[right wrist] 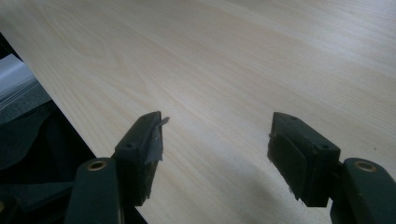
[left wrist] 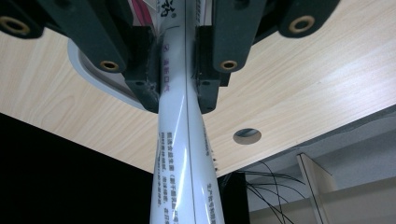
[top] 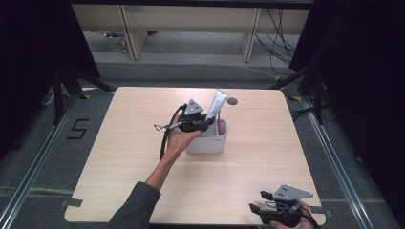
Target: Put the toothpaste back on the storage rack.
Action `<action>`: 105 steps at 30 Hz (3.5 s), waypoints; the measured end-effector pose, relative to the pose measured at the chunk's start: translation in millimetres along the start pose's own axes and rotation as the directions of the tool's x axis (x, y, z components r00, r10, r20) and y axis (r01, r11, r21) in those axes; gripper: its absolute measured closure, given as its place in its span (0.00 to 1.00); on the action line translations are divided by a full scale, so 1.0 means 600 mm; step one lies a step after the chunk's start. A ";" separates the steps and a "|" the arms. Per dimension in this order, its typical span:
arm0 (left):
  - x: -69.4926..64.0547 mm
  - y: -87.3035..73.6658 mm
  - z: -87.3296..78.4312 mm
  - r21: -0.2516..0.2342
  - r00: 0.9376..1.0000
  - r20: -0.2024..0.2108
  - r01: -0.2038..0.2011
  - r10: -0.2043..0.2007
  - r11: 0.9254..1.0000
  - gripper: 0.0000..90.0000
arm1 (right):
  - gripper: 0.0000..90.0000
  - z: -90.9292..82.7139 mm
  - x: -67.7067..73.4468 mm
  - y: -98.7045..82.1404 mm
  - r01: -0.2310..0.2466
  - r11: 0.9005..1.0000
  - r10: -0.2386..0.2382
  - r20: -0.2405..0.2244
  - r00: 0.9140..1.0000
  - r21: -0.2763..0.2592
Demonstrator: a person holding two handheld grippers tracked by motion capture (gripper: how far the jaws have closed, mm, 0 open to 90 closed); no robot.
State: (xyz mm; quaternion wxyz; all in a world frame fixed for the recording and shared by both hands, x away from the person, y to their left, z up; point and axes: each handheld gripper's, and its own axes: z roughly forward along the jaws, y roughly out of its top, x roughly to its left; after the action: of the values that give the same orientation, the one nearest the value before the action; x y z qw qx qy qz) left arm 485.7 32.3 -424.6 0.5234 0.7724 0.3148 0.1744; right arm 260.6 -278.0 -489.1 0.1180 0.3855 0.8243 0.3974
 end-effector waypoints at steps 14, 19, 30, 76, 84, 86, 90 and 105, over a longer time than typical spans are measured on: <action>-0.005 -0.007 -0.004 0.051 1.000 -0.006 -0.010 0.010 0.999 0.82 | 0.40 0.002 0.000 -0.001 -0.002 1.000 0.002 -0.008 1.000 -0.004; -0.002 -0.015 -0.008 0.071 1.000 -0.023 -0.015 0.016 0.997 0.81 | 0.40 0.002 0.004 0.000 -0.028 1.000 0.028 -0.023 0.999 0.008; -0.006 0.001 -0.035 0.049 0.998 -0.035 -0.045 0.047 0.998 0.55 | 0.40 0.003 0.005 0.000 -0.023 1.000 0.024 -0.018 1.000 0.016; 0.003 0.002 -0.120 0.028 0.998 -0.027 0.054 -0.053 0.998 0.28 | 0.40 0.002 0.005 0.000 -0.033 0.999 0.033 -0.015 0.999 -0.002; 0.015 -0.015 -0.142 0.011 0.996 -0.036 0.084 -0.083 0.996 0.24 | 0.40 0.003 0.004 0.000 -0.036 0.999 0.036 -0.014 0.999 -0.005; 0.018 -0.019 -0.148 0.005 0.995 -0.035 0.096 -0.096 0.995 0.24 | 0.40 0.003 0.003 0.000 -0.031 0.999 0.031 -0.009 0.999 -0.008; 0.021 -0.028 -0.160 0.007 0.992 -0.051 0.113 -0.112 0.994 0.22 | 0.40 0.002 0.004 0.000 -0.036 0.999 0.036 -0.010 0.999 -0.006; 0.019 -0.059 -0.196 0.010 0.992 -0.052 0.120 -0.119 0.993 0.19 | 0.40 0.000 -0.001 -0.001 -0.013 1.000 0.013 -0.007 1.000 -0.015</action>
State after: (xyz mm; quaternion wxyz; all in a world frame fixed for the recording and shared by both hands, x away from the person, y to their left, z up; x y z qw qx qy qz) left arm 412.8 131.3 -411.9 0.5196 0.7508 0.3750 0.1602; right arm 260.8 -278.6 -489.5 0.1157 0.3886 0.8192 0.4057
